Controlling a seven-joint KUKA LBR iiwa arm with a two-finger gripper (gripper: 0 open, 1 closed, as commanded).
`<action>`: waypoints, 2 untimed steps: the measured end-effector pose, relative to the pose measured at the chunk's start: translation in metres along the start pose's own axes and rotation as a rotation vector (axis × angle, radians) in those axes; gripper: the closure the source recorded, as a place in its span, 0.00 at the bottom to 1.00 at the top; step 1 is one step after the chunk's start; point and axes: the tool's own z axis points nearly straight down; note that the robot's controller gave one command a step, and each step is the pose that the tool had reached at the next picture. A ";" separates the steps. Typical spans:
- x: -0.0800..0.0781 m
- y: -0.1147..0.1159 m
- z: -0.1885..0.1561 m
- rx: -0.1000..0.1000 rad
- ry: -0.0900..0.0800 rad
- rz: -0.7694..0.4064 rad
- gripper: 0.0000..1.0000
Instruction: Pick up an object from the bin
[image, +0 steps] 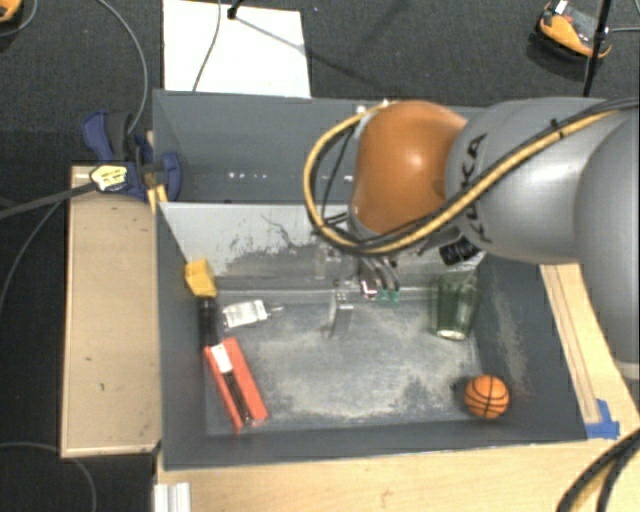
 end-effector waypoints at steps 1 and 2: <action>-0.002 -0.001 -0.005 -0.001 -0.008 0.003 0.00; -0.004 0.074 0.035 -0.002 -0.008 -0.017 0.00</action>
Offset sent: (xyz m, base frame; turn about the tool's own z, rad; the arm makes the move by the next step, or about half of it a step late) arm 0.0021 0.1143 -0.0585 -0.0322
